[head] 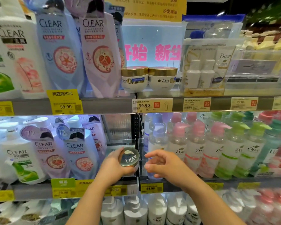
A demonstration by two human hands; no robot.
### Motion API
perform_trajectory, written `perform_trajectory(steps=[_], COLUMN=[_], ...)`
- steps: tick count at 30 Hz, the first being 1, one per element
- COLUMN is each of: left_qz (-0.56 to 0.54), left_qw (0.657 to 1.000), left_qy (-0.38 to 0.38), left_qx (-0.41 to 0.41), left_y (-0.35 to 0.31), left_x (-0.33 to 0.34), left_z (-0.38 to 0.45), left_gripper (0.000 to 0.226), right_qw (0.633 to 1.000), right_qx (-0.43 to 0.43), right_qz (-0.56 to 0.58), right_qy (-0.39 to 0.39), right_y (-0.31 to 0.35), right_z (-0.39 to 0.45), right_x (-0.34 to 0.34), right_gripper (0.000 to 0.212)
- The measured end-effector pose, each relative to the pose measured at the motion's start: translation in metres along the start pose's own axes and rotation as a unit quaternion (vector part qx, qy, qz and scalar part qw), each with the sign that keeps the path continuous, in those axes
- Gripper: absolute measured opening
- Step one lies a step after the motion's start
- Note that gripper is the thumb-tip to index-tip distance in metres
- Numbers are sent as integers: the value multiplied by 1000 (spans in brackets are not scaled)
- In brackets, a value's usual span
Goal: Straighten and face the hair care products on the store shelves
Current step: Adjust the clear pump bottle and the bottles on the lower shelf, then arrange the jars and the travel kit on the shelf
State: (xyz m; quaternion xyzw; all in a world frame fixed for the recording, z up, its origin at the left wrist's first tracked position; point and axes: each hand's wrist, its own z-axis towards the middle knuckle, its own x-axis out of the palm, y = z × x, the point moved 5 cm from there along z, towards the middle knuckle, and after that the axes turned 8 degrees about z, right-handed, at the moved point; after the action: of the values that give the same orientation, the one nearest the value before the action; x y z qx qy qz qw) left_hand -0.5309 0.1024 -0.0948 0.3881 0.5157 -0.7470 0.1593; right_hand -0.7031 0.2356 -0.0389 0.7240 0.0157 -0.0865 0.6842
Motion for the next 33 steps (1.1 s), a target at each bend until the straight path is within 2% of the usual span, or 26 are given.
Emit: perform_trajectory(steps=[5,8,9,14,23,28,33], left_qz=[-12,-31,-35,-99,-242,-224,-159], left_qw=[998,997,997,989,941,922,928], left_qy=[-59,-77,-76,-95,-155,-217,-239], left_qx=[-6,-6,-3,58,177,230,237], left_y=[-2,-5,-8,-44,-138,-205,-267], left_x=[-15,-35,-42,-73,-144,-189,-214], left_z=[-10,-21,-25,-46,-66,-49,-1], left_gripper=[80,102,103,75,85,72,54], right_qw=[999,997,996,983,955,928,919], right_qx=[-37,-73,-88,-167,-292,-367,-358], right_qz=[-9,-14,-21,-76,-55,-67,-152], right_qy=[-20,-8,-6,-13,21,-5,-72], right_y=[18,36,43,74,147,219,293], right_z=[-7,-12,-13,-21,-40,-51,-32], right_x=[-3,-1,-1,2,-14,-40,-69], right_gripper=[24,27,29,35,41,38,36])
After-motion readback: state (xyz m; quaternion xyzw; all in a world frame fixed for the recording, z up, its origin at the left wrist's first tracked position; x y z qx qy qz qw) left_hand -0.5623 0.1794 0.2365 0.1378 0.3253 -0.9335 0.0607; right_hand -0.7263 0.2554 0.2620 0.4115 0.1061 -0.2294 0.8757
